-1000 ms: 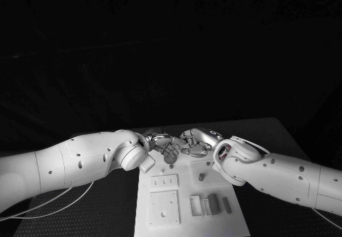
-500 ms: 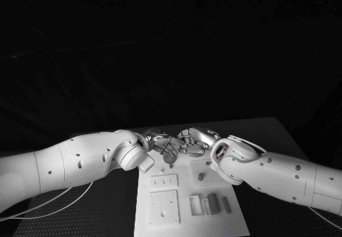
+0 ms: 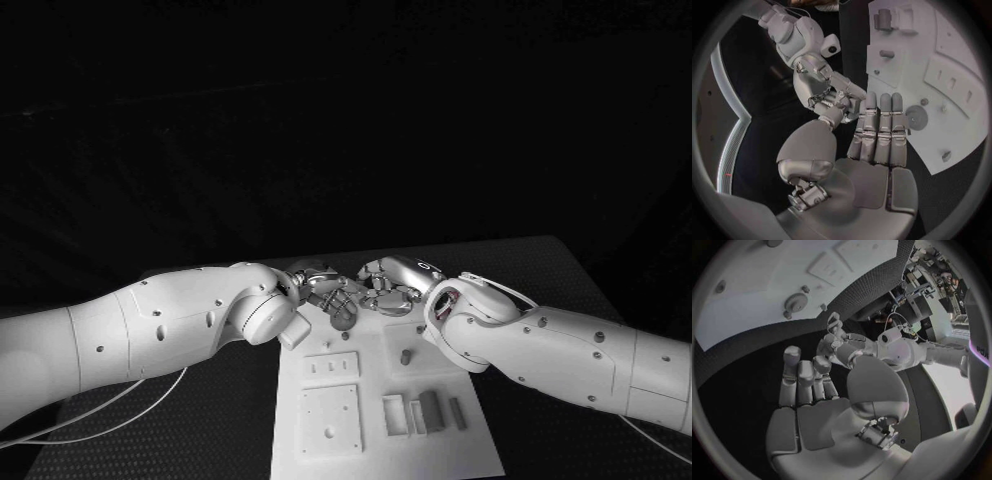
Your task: Assemble the parts on the task board
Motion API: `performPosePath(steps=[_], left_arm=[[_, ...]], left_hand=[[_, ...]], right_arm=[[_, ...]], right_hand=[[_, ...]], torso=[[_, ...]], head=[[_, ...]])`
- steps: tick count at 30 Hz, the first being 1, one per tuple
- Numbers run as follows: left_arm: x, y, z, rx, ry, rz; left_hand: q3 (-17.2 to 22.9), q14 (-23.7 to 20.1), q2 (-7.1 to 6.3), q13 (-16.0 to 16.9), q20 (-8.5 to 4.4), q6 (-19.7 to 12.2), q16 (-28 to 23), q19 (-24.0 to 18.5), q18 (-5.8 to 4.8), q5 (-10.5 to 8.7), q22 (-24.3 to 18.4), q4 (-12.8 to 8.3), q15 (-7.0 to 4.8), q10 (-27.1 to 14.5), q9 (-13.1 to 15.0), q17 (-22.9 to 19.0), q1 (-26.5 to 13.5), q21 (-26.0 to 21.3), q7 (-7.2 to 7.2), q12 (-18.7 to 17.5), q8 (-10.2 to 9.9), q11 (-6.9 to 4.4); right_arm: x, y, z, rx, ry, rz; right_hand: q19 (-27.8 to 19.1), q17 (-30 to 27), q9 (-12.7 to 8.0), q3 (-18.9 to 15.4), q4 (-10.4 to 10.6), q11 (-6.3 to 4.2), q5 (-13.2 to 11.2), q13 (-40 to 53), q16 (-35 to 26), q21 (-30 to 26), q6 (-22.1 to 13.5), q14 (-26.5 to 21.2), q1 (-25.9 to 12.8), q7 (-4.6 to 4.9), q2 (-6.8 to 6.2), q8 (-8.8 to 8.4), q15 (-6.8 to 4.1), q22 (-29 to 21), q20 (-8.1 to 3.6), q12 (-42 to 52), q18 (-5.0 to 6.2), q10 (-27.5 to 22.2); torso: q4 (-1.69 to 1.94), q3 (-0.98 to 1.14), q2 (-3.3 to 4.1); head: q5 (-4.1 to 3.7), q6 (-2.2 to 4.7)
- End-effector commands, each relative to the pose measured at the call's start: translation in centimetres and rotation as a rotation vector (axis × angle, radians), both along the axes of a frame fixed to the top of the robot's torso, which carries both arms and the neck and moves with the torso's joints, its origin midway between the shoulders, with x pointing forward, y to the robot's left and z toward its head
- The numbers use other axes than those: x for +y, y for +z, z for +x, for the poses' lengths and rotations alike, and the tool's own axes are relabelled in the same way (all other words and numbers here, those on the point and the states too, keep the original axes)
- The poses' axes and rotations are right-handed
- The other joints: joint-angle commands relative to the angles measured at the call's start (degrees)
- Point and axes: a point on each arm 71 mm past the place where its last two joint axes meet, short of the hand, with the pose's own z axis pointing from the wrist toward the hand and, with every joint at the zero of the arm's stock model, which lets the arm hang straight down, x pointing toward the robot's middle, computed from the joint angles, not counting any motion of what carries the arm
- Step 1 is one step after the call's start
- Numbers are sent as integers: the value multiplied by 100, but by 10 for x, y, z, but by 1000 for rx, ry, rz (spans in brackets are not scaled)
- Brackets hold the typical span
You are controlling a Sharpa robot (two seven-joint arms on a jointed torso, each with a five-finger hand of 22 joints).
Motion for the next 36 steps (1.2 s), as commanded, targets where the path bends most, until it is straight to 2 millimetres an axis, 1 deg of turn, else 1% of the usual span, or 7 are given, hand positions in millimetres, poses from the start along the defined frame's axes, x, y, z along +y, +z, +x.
performPosePath(steps=[1,12,25,28,31,34,36], left_arm=[[-6,4,0,-17,-14,-28],[-5,4,1,-15,-10,-16],[-4,4,0,-17,-6,-23],[-3,4,0,-15,-1,-23],[-3,4,0,-15,-4,-15],[-2,4,0,-21,-3,-8],[-2,4,0,-24,0,-4]], left_hand=[[75,51,31,33,-30,60,36,36,61,0,13,5,-19,52,-2,30,103,28,-4,36,27,-15],[267,83,156,156,-67,136,38,17,-3,-1,59,13,-40,91,23,142,181,20,-57,53,44,-43],[539,104,138,319,-116,184,-20,19,-66,25,120,31,-53,82,73,250,252,13,-95,35,49,-53],[574,131,307,427,-136,226,-44,13,-83,41,144,36,-69,130,135,296,112,4,-77,66,75,-79],[779,144,311,590,-152,231,-77,21,-94,4,190,0,-76,132,245,372,-5,6,-90,93,109,-95],[873,166,286,695,-161,236,-94,28,-94,7,228,-17,-85,133,313,419,-42,14,-101,109,126,-106],[904,180,276,737,-168,242,-98,34,-92,10,245,-22,-91,137,340,438,-49,19,-106,117,133,-112]], right_arm=[[3,-4,-2,27,24,-9],[2,-4,-1,28,20,-9],[-1,-6,1,34,12,-12],[-2,-6,2,34,9,-6],[-3,-6,2,37,6,7],[-4,-6,3,49,4,32],[-4,-5,3,48,9,38]], right_hand=[[-4,-10,12,-3,-15,-173,2,-9,5,29,1380,3,30,-132,2,12,-54,93,-31,19,41,-208],[-3,-12,17,-3,-15,-174,3,-12,3,29,1381,6,28,-133,1,9,-55,92,-33,19,41,-206],[-3,-15,24,-1,-15,-175,3,-16,0,27,1381,8,27,-133,1,4,-57,90,-34,17,41,-204],[-7,-21,28,1,-14,-174,2,-23,-11,21,1375,5,22,-132,-5,-7,-59,86,-34,11,41,-206],[-13,-30,32,7,-14,-173,3,-33,-27,10,1369,0,20,-130,-18,-22,-61,80,-34,-1,41,-211],[-22,-49,14,20,-7,-164,2,-55,-59,-10,1344,-9,2,-117,-43,-79,-63,70,-31,-27,41,-221],[-36,-64,-82,48,9,-124,12,-89,-89,-35,1251,-25,-79,-68,-135,-239,-46,60,-25,-78,41,-250]], torso=[[-1,2,-1],[1,1,0],[-1,2,1],[1,2,-1],[0,3,1],[-4,3,0],[-4,4,0]], head=[[-2,-5],[2,-12],[0,-19],[6,-20],[9,-22],[8,-20],[11,-21]])
